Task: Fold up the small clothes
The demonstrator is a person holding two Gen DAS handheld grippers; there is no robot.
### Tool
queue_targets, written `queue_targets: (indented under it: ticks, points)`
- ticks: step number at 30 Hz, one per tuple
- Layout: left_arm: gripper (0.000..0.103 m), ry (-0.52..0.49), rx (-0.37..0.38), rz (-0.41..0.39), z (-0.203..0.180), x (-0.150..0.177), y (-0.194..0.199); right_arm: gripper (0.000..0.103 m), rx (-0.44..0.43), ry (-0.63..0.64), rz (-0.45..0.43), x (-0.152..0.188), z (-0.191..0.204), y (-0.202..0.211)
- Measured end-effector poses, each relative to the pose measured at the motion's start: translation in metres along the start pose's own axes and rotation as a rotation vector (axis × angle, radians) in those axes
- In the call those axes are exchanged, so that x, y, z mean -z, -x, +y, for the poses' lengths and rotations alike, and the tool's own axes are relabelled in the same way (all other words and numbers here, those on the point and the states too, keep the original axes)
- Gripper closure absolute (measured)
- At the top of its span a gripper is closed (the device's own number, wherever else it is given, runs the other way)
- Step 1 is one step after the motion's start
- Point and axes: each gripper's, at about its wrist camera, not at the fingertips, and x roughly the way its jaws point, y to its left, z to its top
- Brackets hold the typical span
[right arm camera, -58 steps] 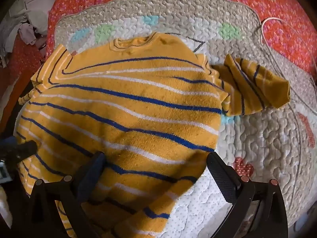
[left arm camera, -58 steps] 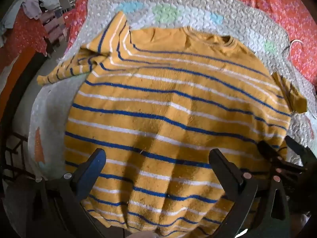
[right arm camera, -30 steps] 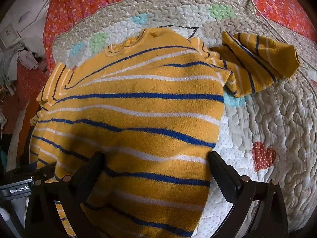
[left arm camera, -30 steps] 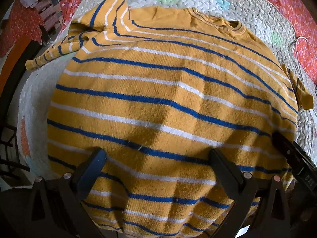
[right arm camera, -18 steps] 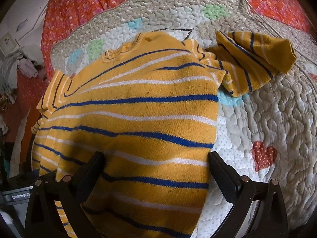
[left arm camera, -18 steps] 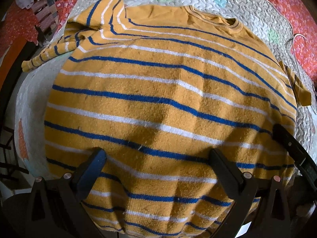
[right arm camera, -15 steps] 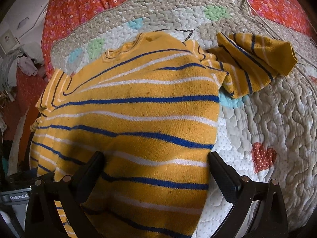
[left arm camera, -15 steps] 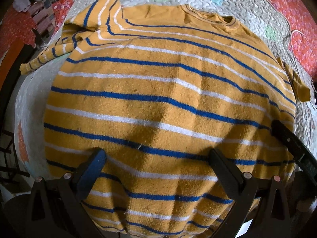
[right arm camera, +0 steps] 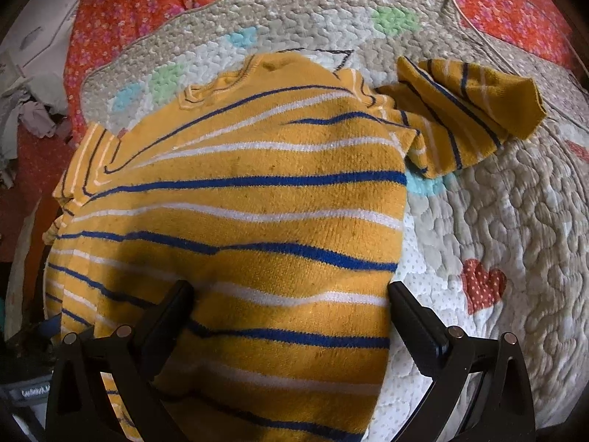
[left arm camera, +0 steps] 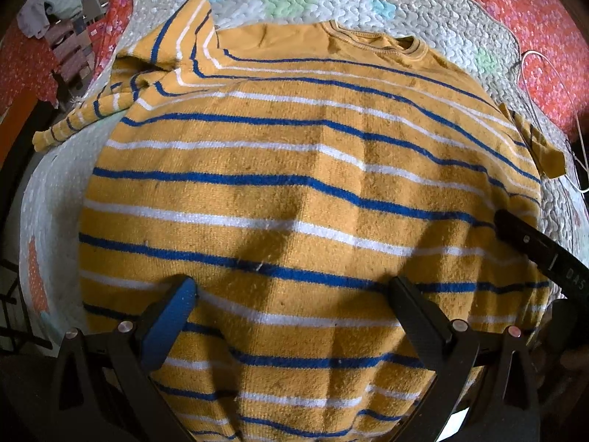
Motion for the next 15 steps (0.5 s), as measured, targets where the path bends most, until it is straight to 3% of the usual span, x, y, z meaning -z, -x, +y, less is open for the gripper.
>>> queue_targets:
  ticks: [15]
  points:
    - [0.000,-0.043,0.019,-0.086,0.002,0.016,0.009,0.000,0.040,-0.046,0.113,-0.011,0.000,-0.005]
